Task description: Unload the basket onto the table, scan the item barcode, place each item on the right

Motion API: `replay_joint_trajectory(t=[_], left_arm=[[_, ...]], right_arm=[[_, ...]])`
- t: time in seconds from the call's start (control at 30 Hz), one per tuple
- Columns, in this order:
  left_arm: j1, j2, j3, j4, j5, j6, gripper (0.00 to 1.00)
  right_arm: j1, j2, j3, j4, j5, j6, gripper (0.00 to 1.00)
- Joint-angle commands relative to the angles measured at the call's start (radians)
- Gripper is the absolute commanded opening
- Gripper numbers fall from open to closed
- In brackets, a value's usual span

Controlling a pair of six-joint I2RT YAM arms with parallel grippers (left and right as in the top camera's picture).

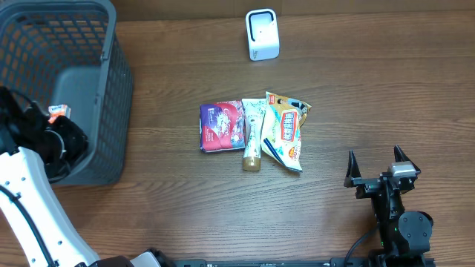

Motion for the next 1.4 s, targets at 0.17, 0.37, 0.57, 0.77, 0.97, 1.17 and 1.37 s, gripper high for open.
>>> replay_joint_trajectory(t=[0.17,0.37,0.57,0.77,0.97,1.17,1.37], left_arm=[[-0.071,-0.006,-0.019,-0.052,0.045,-0.008,0.04],[-0.071,-0.032,-0.018,-0.132,-0.094,-0.011,0.04],[-0.046,-0.085,-0.018,-0.146,-0.288,-0.091,0.05],[-0.034,-0.113,-0.012,-0.082,-0.257,-0.095,0.04],[-0.035,-0.111,0.026,0.2,-0.2,-0.093,0.22],[-0.036,-0.05,0.026,0.502,-0.305,-0.054,0.46],[-0.036,0.114,0.026,0.552,-0.394,0.123,1.0]], right_arm=[[-0.002,-0.007,-0.011,0.007,0.006,-0.004,1.0],[-0.002,-0.007,-0.011,0.007,0.006,-0.004,1.0],[-0.002,-0.007,-0.011,0.007,0.006,-0.004,1.0],[-0.002,-0.007,-0.011,0.007,0.006,-0.004,1.0],[-0.002,-0.007,-0.011,0.007,0.006,-0.004,1.0],[-0.002,-0.007,-0.011,0.007,0.006,-0.004,1.0],[-0.002,-0.007,-0.011,0.007,0.006,-0.004,1.0]])
